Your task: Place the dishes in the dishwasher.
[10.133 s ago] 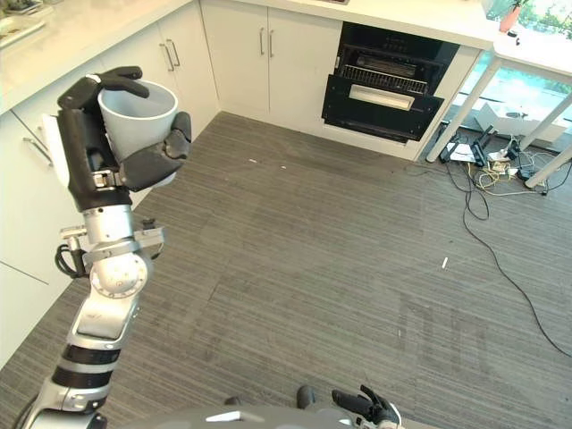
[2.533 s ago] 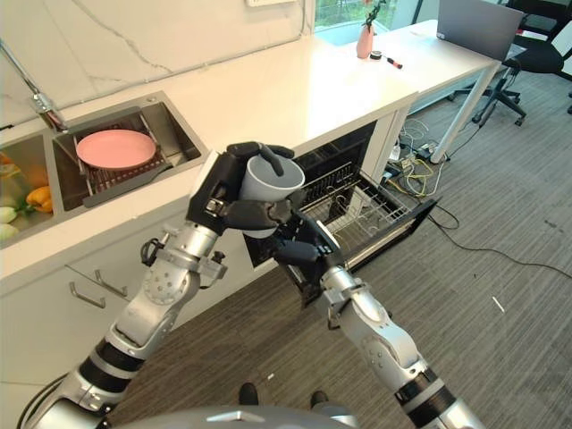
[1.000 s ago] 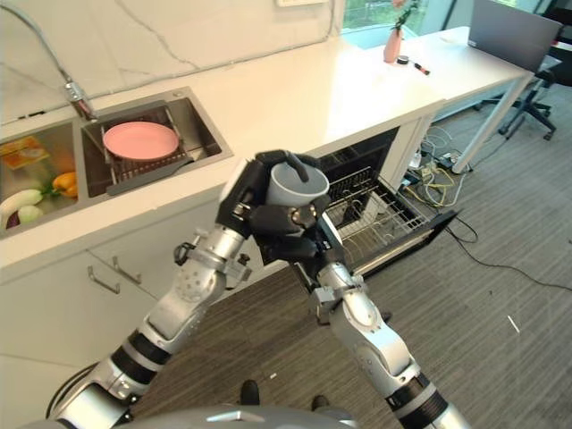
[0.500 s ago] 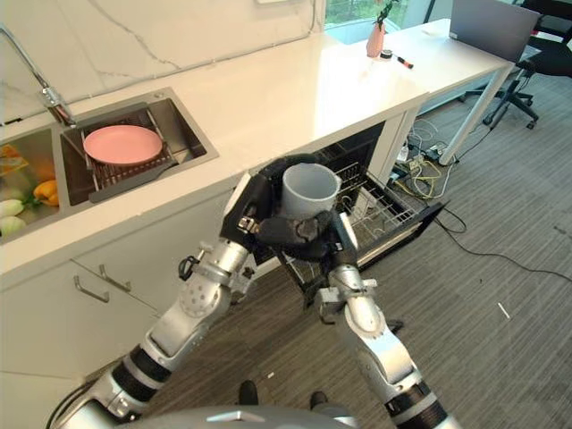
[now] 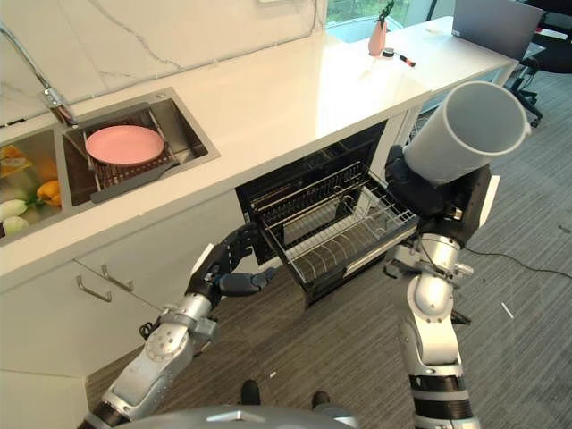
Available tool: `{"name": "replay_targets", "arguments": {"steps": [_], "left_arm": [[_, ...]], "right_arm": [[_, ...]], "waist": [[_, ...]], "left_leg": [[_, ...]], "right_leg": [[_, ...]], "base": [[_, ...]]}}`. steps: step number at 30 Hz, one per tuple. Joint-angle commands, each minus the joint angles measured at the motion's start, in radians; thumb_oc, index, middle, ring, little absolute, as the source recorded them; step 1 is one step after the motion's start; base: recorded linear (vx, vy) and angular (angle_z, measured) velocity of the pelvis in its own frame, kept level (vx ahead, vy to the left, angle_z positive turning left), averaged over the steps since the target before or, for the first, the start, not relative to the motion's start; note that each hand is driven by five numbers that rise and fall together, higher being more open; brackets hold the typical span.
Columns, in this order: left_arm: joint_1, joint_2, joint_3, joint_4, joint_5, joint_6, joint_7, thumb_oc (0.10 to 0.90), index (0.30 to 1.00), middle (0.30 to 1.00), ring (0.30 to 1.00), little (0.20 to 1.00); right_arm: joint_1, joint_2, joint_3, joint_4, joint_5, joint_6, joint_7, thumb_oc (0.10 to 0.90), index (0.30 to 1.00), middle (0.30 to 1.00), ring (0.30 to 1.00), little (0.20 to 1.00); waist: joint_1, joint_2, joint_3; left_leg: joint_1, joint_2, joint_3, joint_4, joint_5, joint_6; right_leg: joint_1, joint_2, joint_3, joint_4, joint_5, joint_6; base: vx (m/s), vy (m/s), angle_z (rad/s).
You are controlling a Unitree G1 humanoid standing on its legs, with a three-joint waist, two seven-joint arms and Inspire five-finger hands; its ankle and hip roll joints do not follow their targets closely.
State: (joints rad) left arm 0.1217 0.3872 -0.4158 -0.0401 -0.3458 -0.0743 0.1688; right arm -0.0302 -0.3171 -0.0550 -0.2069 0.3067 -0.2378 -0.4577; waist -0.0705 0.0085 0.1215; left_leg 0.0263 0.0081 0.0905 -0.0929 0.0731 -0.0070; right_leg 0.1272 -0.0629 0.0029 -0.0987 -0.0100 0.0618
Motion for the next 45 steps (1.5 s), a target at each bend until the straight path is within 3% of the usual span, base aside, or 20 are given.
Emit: {"name": "replay_targets", "arguments": {"steps": [1,3,5,7,11,15,23,28,35,38,45], "left_arm": [[-0.069,0.012,0.063,-0.018,-0.036,-0.07,-0.069,0.8,0.9,0.9,0.9,0.9],[-0.011,0.041,0.099,0.01,-0.043,-0.042,-0.121,0.8,0.9,0.9,0.9,0.9],[0.01,0.05,0.11,0.015,-0.036,-0.037,-0.136,0.8,0.9,0.9,0.9,0.9],[0.057,0.073,0.149,0.034,-0.026,-0.032,-0.179,0.8,0.9,0.9,0.9,0.9],[0.094,0.096,0.167,0.044,-0.025,-0.034,-0.201,0.8,0.9,0.9,0.9,0.9],[0.109,0.126,0.162,0.06,-0.047,-0.024,-0.214,0.8,0.9,0.9,0.9,0.9],[0.072,0.189,0.126,0.083,-0.043,-0.028,-0.226,0.8,0.9,0.9,0.9,0.9],[0.039,0.211,0.129,0.113,-0.045,-0.039,-0.207,0.8,0.9,0.9,0.9,0.9],[0.023,0.194,0.139,0.13,-0.058,-0.041,-0.183,0.8,0.9,0.9,0.9,0.9],[-0.011,0.175,0.11,0.145,-0.055,-0.045,-0.177,0.8,0.9,0.9,0.9,0.9],[-0.068,0.116,0.081,0.179,-0.056,-0.056,-0.162,0.8,0.9,0.9,0.9,0.9]], "right_arm": [[-0.093,-0.124,-0.011,0.006,-0.074,0.018,0.109,0.4,0.3,0.3,0.3,0.3],[-0.078,-0.244,-0.02,0.107,-0.074,0.078,0.186,0.4,0.3,0.3,0.3,0.3],[-0.067,-0.268,-0.021,0.141,-0.072,0.097,0.206,0.4,0.3,0.3,0.3,0.3],[-0.043,-0.416,-0.047,0.166,-0.209,0.131,0.27,0.4,0.3,0.3,0.3,0.3],[-0.041,-0.497,-0.03,0.234,-0.244,0.143,0.312,0.4,0.3,0.3,0.3,0.3],[-0.11,-0.64,0.044,0.323,-0.269,0.171,0.371,0.4,0.3,0.3,0.3,0.3],[-0.268,-0.771,0.185,0.489,-0.315,0.197,0.412,0.4,0.3,0.3,0.3,0.3],[-0.436,-0.788,0.338,0.675,-0.357,0.22,0.427,0.4,0.3,0.3,0.3,0.3],[-0.621,-0.795,0.474,0.84,-0.385,0.241,0.429,0.4,0.3,0.3,0.3,0.3],[-0.831,-0.783,0.664,1.033,-0.424,0.241,0.459,0.4,0.3,0.3,0.3,0.3],[-0.962,-0.701,0.787,1.171,-0.438,0.245,0.48,0.4,0.3,0.3,0.3,0.3]], "waist": [[0.031,-0.028,-0.046],[0.048,-0.042,-0.034],[0.052,-0.046,-0.03],[0.069,-0.059,-0.021],[0.085,-0.071,-0.006],[0.119,-0.095,0.063],[0.164,-0.099,0.169],[0.206,-0.081,0.237],[0.226,-0.06,0.27],[0.25,-0.046,0.3],[0.256,-0.04,0.314]], "left_leg": [[0.087,0.02,-0.007,0.006,-0.098,-0.043],[0.077,0.019,-0.014,0.006,-0.095,-0.043],[0.077,0.018,-0.016,0.006,-0.095,-0.042],[0.071,0.018,-0.027,0.006,-0.092,-0.044],[0.067,0.018,-0.041,0.006,-0.098,-0.047],[0.011,0.019,-0.072,0.006,-0.068,-0.052],[-0.089,0.015,-0.112,0.006,-0.019,-0.059],[-0.19,0.009,-0.139,0.016,0.02,-0.067],[-0.253,0.007,-0.146,0.015,0.043,-0.076],[-0.292,0.007,-0.149,0.009,0.062,-0.085],[-0.293,0.008,-0.155,0.006,0.062,-0.088]], "right_leg": [[-0.016,0.023,-0.045,0.011,0.01,0.05],[-0.022,0.021,-0.056,0.012,0.015,0.052],[-0.022,0.02,-0.061,0.014,0.014,0.052],[-0.022,0.018,-0.076,0.016,0.013,0.054],[-0.017,0.017,-0.092,0.015,0.002,0.055],[-0.061,0.014,-0.122,0.023,0.013,0.053],[-0.165,0.006,-0.174,0.078,0.022,0.047],[-0.271,-0.004,-0.205,0.115,0.036,0.046],[-0.331,-0.009,-0.21,0.123,0.046,0.044],[-0.366,-0.01,-0.211,0.11,0.062,0.044],[-0.361,-0.004,-0.204,0.098,0.062,0.044]], "base": [[-0.06,-0.011,0.04],[-0.06,-0.011,0.07],[0.01,0.0,0.12],[0.01,-0.003,0.11],[-0.03,0.001,0.19],[-0.14,-0.026,0.21],[-0.12,-0.006,0.23],[-0.14,0.007,0.23],[-0.04,0.003,0.1],[-0.05,-0.003,0.06],[-0.01,0.0,0.06]]}}
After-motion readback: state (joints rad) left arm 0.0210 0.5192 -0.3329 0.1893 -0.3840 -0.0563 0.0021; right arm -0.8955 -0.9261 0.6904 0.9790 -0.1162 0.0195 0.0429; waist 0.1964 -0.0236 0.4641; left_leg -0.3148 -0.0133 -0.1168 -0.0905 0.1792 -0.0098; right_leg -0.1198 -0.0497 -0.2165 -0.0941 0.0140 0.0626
